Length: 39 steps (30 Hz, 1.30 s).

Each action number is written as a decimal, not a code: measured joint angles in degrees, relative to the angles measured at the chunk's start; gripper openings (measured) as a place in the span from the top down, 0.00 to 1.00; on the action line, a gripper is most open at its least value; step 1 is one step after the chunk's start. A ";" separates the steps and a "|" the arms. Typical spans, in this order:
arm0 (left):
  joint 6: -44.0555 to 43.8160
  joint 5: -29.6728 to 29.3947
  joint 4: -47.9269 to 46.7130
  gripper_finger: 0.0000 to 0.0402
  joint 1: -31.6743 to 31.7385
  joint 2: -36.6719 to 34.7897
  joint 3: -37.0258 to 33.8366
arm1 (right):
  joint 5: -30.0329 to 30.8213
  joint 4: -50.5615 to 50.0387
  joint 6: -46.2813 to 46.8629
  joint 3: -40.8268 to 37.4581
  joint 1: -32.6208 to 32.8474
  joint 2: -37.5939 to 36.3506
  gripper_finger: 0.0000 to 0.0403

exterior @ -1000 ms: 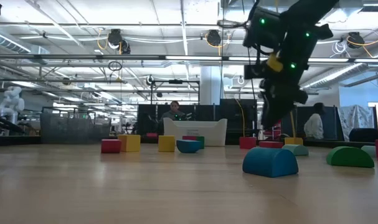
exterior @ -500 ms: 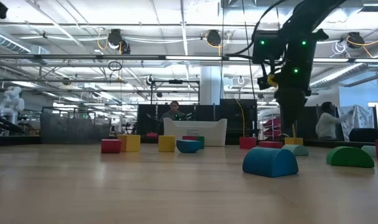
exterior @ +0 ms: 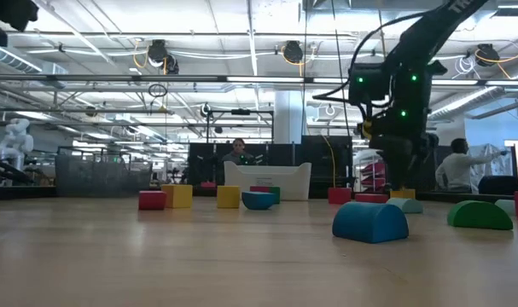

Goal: Sort blocks by size
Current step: Put the yellow square block into the bottom black bin

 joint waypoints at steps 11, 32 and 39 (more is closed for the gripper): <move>5.18 -4.06 -0.81 0.60 4.60 0.00 0.00 | -2.03 4.20 2.90 -3.35 -2.54 0.02 0.46; 9.23 -11.10 -5.87 0.60 9.71 0.00 5.84 | -6.75 8.10 2.37 -3.35 -2.37 -0.24 0.73; 11.42 -27.61 -5.63 0.60 9.45 -0.02 12.78 | -15.81 22.44 1.57 -3.44 1.51 -2.29 0.73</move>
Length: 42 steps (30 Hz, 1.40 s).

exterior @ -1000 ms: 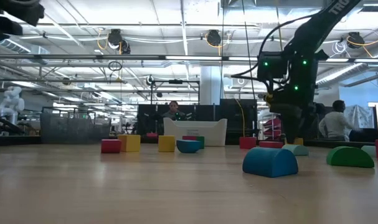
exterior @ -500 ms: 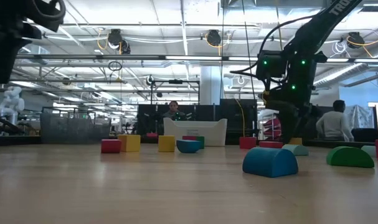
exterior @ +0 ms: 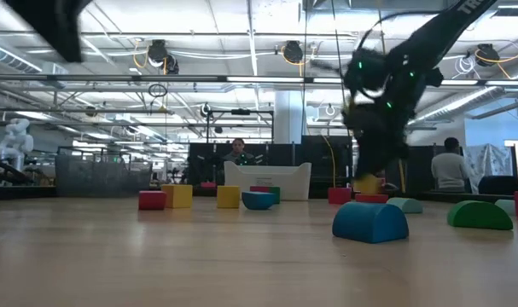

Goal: Sort blocks by size
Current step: Put the yellow square block into the bottom black bin

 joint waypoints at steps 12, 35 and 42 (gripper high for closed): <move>11.93 -22.08 14.64 0.60 0.15 0.04 0.05 | -8.83 30.51 2.06 0.00 9.88 -0.50 0.72; 58.62 -19.63 67.16 0.57 9.23 1.16 -11.42 | -5.29 66.20 4.49 0.09 23.54 8.97 0.71; 62.17 -18.37 71.78 0.39 10.94 4.59 -11.38 | -5.51 71.62 6.87 0.09 23.54 12.69 0.71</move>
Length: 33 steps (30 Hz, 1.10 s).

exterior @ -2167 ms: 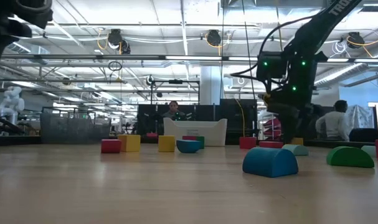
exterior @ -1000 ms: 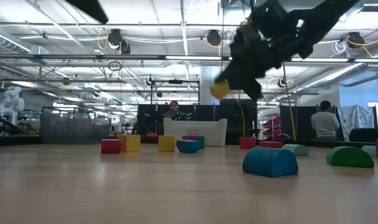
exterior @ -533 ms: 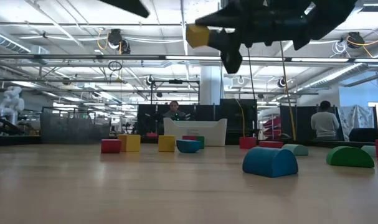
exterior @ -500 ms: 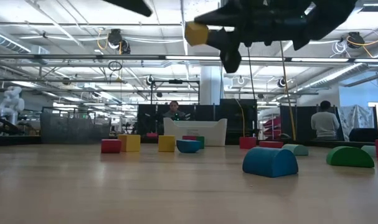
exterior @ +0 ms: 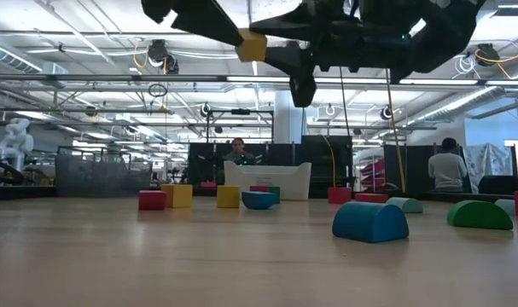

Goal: Sort blocks by size
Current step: Put the yellow square block into the bottom black bin

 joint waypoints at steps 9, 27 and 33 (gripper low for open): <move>0.16 -0.37 0.83 0.23 1.19 2.69 -0.02 | 0.08 6.09 1.58 -0.02 -0.02 2.47 0.71; 0.12 -1.40 3.81 0.38 1.19 2.75 -0.01 | -0.02 5.61 1.95 0.00 0.00 2.38 0.71; 0.29 -2.18 3.43 0.57 1.19 2.75 0.01 | -0.01 5.16 2.17 0.00 0.00 2.36 0.71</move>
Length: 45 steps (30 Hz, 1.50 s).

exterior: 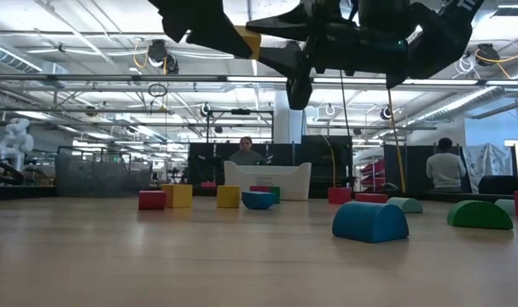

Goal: Sort blocks by size
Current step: Put the yellow square block into the bottom black bin

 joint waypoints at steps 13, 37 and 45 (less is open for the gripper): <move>-1.00 1.49 -0.79 0.62 -0.13 0.05 0.00 | -3.25 -2.65 -7.66 0.04 -0.17 -0.43 0.58; -41.61 21.33 -50.41 0.64 -4.83 -11.91 4.13 | 7.73 -42.13 -17.14 0.00 -6.30 -8.11 0.63; -60.81 45.02 -67.75 0.64 -10.53 -12.85 4.09 | 7.69 -45.91 -23.72 0.00 -6.88 -8.11 0.63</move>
